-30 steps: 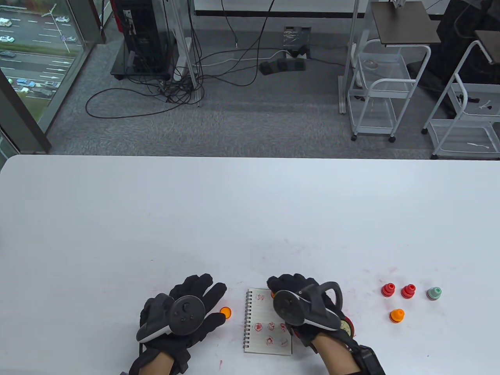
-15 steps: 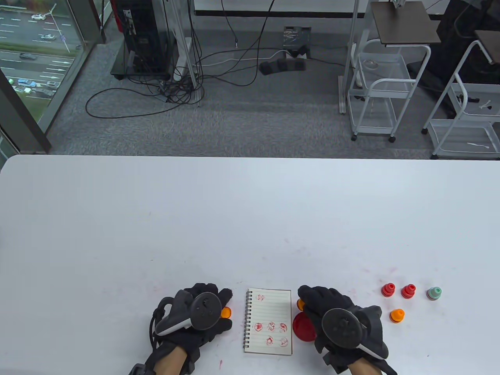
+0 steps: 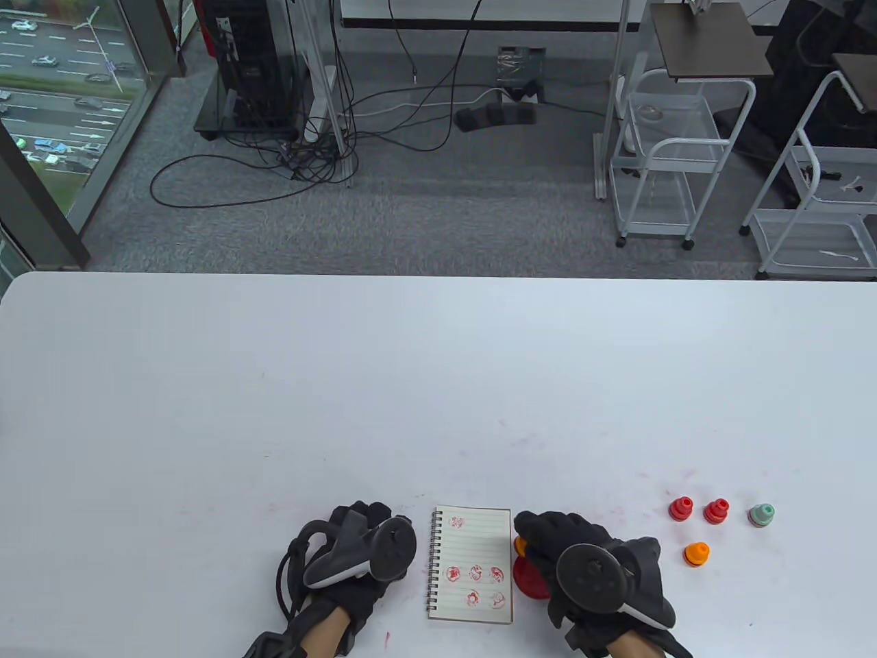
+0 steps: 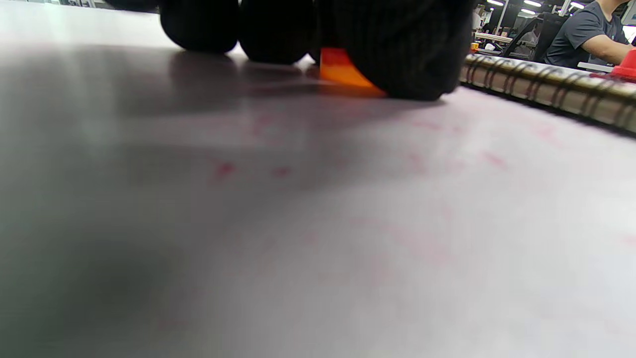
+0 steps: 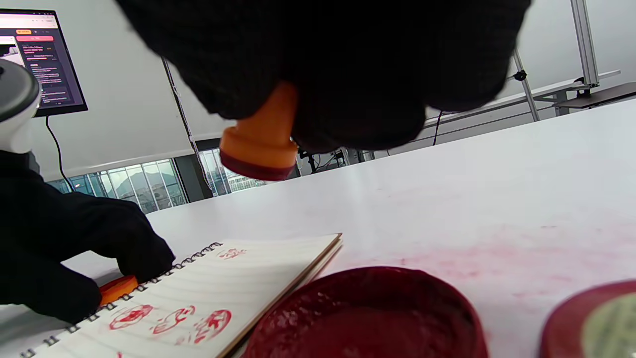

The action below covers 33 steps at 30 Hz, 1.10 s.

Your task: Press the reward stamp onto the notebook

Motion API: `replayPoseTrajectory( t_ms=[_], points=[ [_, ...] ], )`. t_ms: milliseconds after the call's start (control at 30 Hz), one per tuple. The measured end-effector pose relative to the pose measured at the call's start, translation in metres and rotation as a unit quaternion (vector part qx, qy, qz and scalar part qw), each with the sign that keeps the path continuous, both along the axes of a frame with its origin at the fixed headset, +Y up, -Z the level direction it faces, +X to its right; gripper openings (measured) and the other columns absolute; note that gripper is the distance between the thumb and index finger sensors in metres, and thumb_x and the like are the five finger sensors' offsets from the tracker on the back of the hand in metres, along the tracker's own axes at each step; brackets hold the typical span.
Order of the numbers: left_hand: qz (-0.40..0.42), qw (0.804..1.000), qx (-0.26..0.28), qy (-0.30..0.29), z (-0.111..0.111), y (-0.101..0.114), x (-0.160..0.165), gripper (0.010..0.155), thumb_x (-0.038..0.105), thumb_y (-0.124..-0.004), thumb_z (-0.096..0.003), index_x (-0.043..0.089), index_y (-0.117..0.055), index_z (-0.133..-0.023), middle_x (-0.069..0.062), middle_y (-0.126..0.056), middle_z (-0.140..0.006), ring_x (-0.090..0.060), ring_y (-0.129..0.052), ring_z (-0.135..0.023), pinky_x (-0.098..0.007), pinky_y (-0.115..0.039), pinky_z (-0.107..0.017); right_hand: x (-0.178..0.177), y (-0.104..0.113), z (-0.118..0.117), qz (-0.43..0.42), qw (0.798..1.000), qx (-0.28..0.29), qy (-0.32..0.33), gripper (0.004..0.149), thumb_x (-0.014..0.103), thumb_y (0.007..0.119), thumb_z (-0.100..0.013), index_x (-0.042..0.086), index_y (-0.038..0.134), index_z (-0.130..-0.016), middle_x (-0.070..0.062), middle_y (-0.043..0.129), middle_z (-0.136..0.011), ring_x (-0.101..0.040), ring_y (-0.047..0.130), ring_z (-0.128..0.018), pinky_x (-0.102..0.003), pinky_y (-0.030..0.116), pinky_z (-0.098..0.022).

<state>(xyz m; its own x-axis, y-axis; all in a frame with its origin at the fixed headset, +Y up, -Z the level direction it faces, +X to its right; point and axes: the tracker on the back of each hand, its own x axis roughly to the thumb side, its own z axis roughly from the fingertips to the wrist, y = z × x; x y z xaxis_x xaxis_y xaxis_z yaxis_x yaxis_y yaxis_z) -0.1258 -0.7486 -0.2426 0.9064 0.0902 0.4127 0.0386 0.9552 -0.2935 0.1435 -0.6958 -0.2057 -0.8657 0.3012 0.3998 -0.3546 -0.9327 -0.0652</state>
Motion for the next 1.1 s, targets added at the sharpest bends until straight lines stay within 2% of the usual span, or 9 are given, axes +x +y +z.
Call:
replayPoseTrajectory(
  t_ms=[67, 200, 300, 400, 533, 667, 833, 1100],
  points=[
    [-0.001, 1.000, -0.010, 0.001, -0.002, 0.001, 0.000, 0.065, 0.038, -0.079, -0.0444, 0.015, -0.063, -0.104, -0.016, -0.068, -0.099, -0.045, -0.062, -0.093, -0.060, -0.058, -0.072, 0.000, 0.000, 0.000, 0.000, 1.000, 0.000, 0.000, 0.043, 0.028, 0.085, -0.040, 0.022, 0.084, -0.082, -0.009, 0.096, -0.076, -0.025, 0.099, -0.052, -0.039, 0.088, -0.039],
    [0.008, 1.000, 0.004, 0.002, 0.000, 0.007, -0.003, 0.064, 0.034, -0.078, -0.0462, 0.013, -0.062, -0.104, -0.019, -0.070, -0.103, -0.045, -0.070, -0.094, -0.059, -0.065, -0.069, 0.002, 0.003, 0.000, -0.010, 1.000, 0.004, -0.003, 0.043, 0.028, 0.085, -0.040, 0.022, 0.084, -0.083, -0.009, 0.096, -0.076, -0.025, 0.099, -0.052, -0.039, 0.088, -0.040],
    [0.069, 0.997, 0.012, 0.011, 0.003, 0.018, -0.007, 0.062, 0.030, -0.078, -0.0473, 0.019, -0.059, -0.105, -0.020, -0.073, -0.106, -0.043, -0.084, -0.089, -0.057, -0.075, -0.064, 0.002, 0.004, 0.001, -0.015, 1.000, 0.007, -0.003, 0.043, 0.028, 0.085, -0.040, 0.022, 0.084, -0.082, -0.010, 0.096, -0.076, -0.025, 0.099, -0.052, -0.039, 0.088, -0.040],
    [0.142, 0.990, -0.018, 0.003, 0.005, 0.025, -0.006, 0.060, 0.030, -0.082, -0.0455, 0.024, -0.066, -0.103, -0.015, -0.085, -0.094, -0.031, -0.098, -0.074, -0.051, -0.084, -0.057, -0.001, 0.003, 0.002, -0.019, 1.000, 0.007, 0.001, 0.043, 0.028, 0.084, -0.040, 0.022, 0.084, -0.083, -0.009, 0.096, -0.076, -0.025, 0.099, -0.052, -0.039, 0.088, -0.039],
    [0.227, 0.974, 0.004, -0.014, 0.009, 0.033, 0.000, 0.062, 0.034, -0.086, -0.0428, 0.020, -0.070, -0.101, -0.009, -0.092, -0.080, -0.021, -0.100, -0.059, -0.047, -0.087, -0.053, -0.007, 0.005, 0.005, -0.054, 0.998, 0.003, 0.013, 0.043, 0.028, 0.084, -0.040, 0.022, 0.084, -0.083, -0.009, 0.096, -0.076, -0.025, 0.099, -0.052, -0.039, 0.088, -0.039],
    [0.251, 0.967, 0.011, -0.032, 0.014, 0.036, 0.009, 0.071, 0.037, -0.087, -0.0411, 0.012, -0.067, -0.104, -0.006, -0.093, -0.075, -0.017, -0.099, -0.054, -0.047, -0.087, -0.052, -0.013, 0.008, 0.009, -0.099, 0.994, 0.004, 0.033, 0.044, 0.028, 0.084, -0.040, 0.022, 0.083, -0.084, -0.010, 0.095, -0.077, -0.025, 0.099, -0.053, -0.039, 0.088, -0.040],
    [0.273, 0.960, 0.015, -0.052, 0.019, 0.039, 0.017, 0.069, 0.043, -0.089, -0.0358, 0.009, -0.076, -0.095, -0.001, -0.095, -0.066, -0.015, -0.099, -0.047, -0.048, -0.088, -0.050, -0.024, 0.012, 0.015, -0.162, 0.985, 0.014, 0.056, 0.054, 0.027, 0.084, -0.040, 0.014, 0.073, -0.090, -0.010, 0.092, -0.079, -0.025, 0.098, -0.053, -0.039, 0.088, -0.039],
    [0.298, 0.952, 0.018, -0.072, 0.023, 0.042, 0.025, 0.073, 0.050, -0.088, -0.0310, 0.010, -0.078, -0.091, 0.003, -0.095, -0.061, -0.014, -0.099, -0.044, -0.048, -0.088, -0.050, -0.042, 0.010, 0.019, -0.183, 0.979, 0.015, 0.087, 0.050, 0.028, 0.085, -0.039, 0.017, 0.077, -0.086, -0.009, 0.093, -0.077, -0.024, 0.099, -0.053, -0.039, 0.088, -0.039]
  ],
)
